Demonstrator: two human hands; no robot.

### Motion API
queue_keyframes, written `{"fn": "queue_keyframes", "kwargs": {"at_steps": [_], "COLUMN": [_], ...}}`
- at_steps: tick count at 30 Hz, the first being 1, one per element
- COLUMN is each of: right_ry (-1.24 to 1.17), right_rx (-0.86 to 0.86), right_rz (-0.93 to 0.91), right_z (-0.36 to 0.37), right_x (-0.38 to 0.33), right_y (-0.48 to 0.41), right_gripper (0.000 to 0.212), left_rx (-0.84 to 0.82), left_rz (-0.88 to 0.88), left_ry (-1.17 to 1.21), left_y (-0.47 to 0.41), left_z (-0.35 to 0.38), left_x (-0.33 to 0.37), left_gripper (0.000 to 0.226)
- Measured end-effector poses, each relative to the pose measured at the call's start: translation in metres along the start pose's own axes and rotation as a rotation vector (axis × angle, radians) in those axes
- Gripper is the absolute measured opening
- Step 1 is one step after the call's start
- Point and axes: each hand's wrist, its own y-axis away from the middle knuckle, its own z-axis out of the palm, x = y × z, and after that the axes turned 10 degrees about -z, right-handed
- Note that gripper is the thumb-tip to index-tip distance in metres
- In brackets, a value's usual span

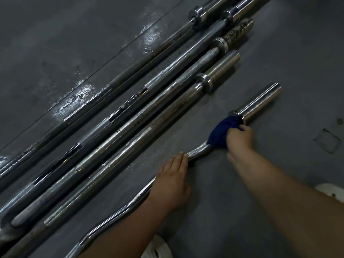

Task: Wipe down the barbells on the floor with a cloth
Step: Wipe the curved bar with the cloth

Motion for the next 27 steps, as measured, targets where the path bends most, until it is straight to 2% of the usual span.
{"fn": "queue_keyframes", "kwargs": {"at_steps": [1, 3, 5, 8, 9, 10, 13, 14, 17, 19, 20, 22, 23, 24, 27], "right_ry": [0.021, 0.100, 0.091, -0.060, -0.027, 0.049, 0.189, 0.208, 0.341, 0.604, 0.707, 0.877, 0.931, 0.961, 0.994], "right_rx": [0.003, -0.136, -0.222, 0.030, 0.050, 0.018, -0.240, -0.246, -0.075, -0.062, -0.129, -0.389, -0.523, -0.583, -0.358], "right_rz": [0.004, -0.059, 0.006, 0.147, 0.154, 0.115, -0.018, -0.036, -0.208, -0.438, -0.616, -1.021, -1.158, -1.205, -0.996], "right_z": [0.006, 0.010, 0.004, 0.011, 0.014, 0.017, 0.008, 0.004, 0.000, -0.003, -0.001, -0.011, -0.019, -0.024, -0.023], "right_x": [-0.001, 0.012, 0.019, 0.000, -0.004, 0.001, 0.021, 0.021, 0.004, 0.003, 0.011, 0.031, 0.034, 0.031, 0.016], "right_y": [0.012, 0.047, 0.052, 0.000, -0.003, 0.008, 0.056, 0.052, 0.009, 0.015, 0.028, 0.048, 0.042, 0.029, 0.006], "right_gripper": [0.044, 0.047, 0.042, 0.037, 0.037, 0.036, 0.035, 0.037, 0.046, 0.044, 0.042, 0.041, 0.043, 0.043, 0.040], "left_rx": [-0.015, -0.034, -0.046, -0.035, -0.040, -0.044, -0.037, -0.034, -0.029, -0.033, -0.035, -0.019, -0.010, -0.009, -0.005], "left_rz": [0.003, 0.002, -0.012, -0.010, -0.008, -0.010, -0.023, -0.023, -0.020, -0.008, -0.006, 0.000, 0.005, 0.008, 0.002], "left_ry": [-0.001, -0.016, -0.017, -0.009, -0.007, -0.003, 0.010, 0.009, 0.012, 0.008, 0.000, -0.011, -0.011, -0.006, 0.001], "left_y": [0.000, -0.001, 0.000, -0.002, -0.002, -0.001, -0.001, -0.001, 0.000, 0.002, 0.003, 0.003, 0.004, 0.004, 0.012], "left_z": [-0.001, -0.002, 0.000, 0.006, 0.006, 0.006, 0.005, 0.006, 0.009, 0.007, 0.006, 0.005, 0.005, 0.006, 0.010], "left_x": [0.000, 0.001, 0.002, -0.002, -0.003, -0.004, -0.001, 0.000, -0.005, -0.005, -0.005, -0.003, -0.003, -0.005, -0.013], "left_gripper": [0.093, 0.096, 0.098, 0.097, 0.098, 0.098, 0.099, 0.100, 0.099, 0.099, 0.100, 0.100, 0.099, 0.098, 0.096]}}
